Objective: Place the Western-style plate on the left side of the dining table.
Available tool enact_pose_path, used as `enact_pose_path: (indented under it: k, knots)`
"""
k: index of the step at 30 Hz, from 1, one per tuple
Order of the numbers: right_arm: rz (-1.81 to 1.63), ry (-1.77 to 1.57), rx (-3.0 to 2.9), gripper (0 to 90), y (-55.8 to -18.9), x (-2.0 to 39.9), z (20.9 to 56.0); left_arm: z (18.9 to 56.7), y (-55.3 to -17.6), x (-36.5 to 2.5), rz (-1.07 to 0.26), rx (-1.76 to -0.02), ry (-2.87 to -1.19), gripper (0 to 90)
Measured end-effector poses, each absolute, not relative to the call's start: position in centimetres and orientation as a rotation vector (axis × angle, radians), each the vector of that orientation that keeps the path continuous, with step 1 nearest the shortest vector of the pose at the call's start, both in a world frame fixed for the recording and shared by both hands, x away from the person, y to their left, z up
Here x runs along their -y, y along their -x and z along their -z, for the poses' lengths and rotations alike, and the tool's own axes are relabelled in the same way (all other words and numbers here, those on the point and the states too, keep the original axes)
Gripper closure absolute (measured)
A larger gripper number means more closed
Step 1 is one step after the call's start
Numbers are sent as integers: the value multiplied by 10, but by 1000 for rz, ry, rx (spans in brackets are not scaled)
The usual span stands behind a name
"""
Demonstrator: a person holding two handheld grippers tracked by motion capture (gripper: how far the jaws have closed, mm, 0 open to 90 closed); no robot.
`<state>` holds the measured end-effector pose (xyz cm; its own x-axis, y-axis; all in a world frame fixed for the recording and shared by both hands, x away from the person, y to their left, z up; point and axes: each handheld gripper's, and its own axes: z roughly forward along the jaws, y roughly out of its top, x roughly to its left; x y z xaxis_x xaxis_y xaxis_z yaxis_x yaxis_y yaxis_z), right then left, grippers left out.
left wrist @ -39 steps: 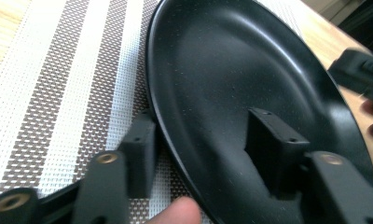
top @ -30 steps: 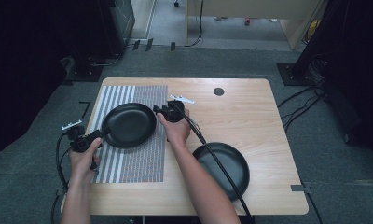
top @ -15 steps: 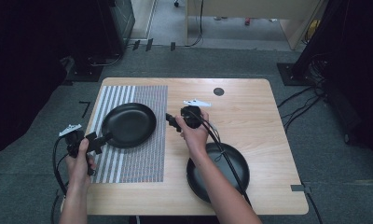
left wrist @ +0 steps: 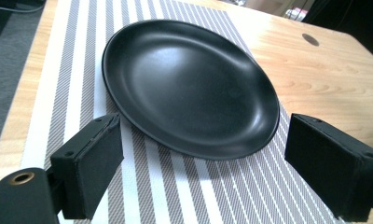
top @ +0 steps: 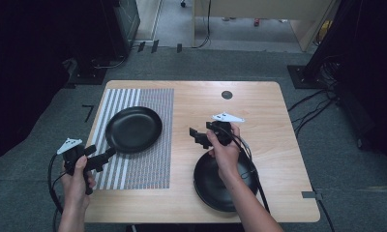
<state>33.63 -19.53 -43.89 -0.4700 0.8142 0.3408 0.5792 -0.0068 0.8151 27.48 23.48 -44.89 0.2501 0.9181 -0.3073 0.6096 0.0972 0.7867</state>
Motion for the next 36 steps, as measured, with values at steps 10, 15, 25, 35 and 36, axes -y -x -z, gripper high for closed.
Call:
enact_pose_path:
  k: [10, 15, 25, 35, 36]
  knots:
    - [-1461, -1481, -2012, 212, -303, 239, 453, 465, -256, -226, -484, -1500, -1618, 88]
    - [-1457, -1510, -1985, 212, -293, 257, 460, 474, -251, -224, -506, -1529, -1648, 88]
    - [-1436, -1569, -1900, 213, -269, 304, 474, 491, -246, -228, -522, -1595, -1669, 87]
    - [-1331, -1627, -1838, 212, -247, 346, 488, 502, -240, -236, -536, -1622, -1708, 87]
    - [-1313, -1626, -1832, 212, -245, 349, 489, 503, -240, -236, -533, -1623, -1708, 87]
